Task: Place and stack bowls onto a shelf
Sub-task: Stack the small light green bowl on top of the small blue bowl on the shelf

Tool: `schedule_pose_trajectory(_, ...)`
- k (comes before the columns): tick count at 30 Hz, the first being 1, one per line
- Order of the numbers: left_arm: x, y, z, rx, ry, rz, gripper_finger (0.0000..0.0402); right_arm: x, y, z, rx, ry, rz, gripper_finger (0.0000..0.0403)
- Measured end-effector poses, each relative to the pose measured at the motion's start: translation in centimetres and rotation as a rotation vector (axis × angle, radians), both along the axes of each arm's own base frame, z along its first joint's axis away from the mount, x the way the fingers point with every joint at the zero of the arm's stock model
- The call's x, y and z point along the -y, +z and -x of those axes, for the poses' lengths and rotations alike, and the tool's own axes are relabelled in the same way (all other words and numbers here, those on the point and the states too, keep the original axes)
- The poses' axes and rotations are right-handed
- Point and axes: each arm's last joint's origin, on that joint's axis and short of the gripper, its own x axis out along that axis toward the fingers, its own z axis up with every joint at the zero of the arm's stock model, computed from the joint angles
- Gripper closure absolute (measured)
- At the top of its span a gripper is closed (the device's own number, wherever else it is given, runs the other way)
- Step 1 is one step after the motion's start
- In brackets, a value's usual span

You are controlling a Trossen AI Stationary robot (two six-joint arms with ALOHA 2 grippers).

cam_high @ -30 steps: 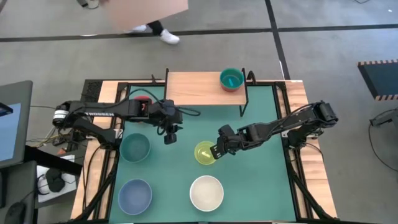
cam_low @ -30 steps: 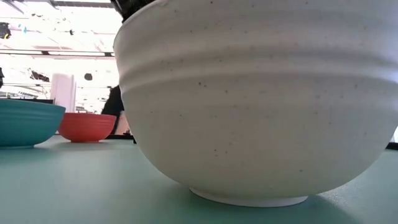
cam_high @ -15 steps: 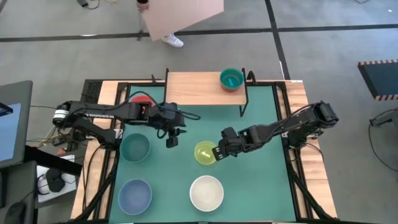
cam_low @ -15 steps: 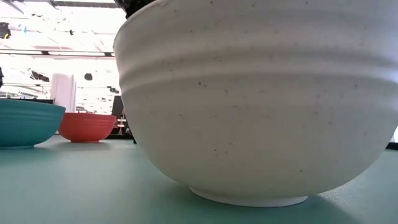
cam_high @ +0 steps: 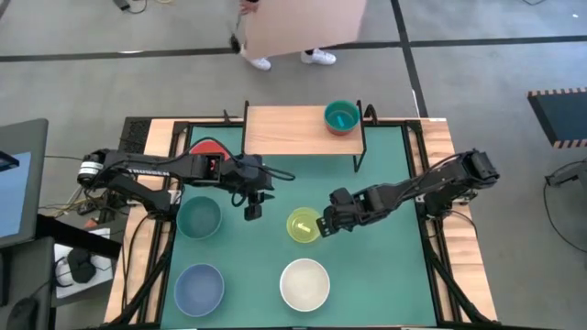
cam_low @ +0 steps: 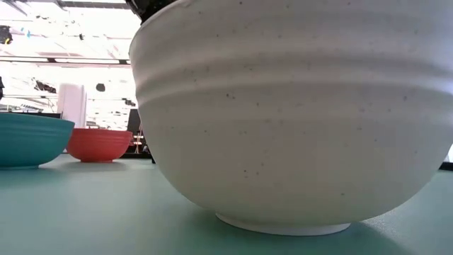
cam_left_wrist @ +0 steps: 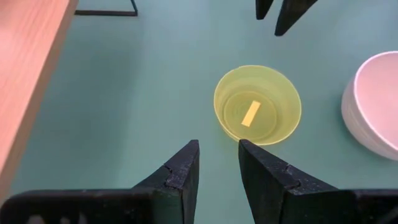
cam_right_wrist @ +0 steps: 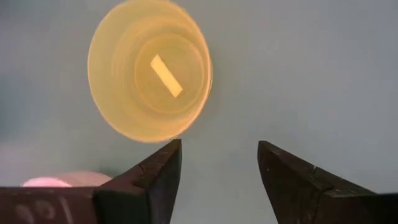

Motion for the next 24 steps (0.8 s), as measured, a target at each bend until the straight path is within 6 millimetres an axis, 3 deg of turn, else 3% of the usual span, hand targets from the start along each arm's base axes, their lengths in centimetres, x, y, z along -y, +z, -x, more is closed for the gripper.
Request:
schedule_pose_trajectory(5, -0.1, 0.0, 0.0, -0.002, 0.015, -0.012, 0.0304, 1.0, 0.3, -0.4, 0.008, -0.026, -0.024, 0.0164)
schedule_pose_trajectory(17, 0.0, 0.7, -0.6, 0.093, 0.001, 0.019, 0.0304, 0.2, 0.0, 0.2, -0.033, 0.056, 0.001, 0.0164)
schedule_pose_trajectory(24, -0.1, 1.8, -1.3, 0.239, 0.066, 0.066, 0.0304, -0.1, -0.1, 0.3, -0.047, 0.171, 0.026, 0.0164)
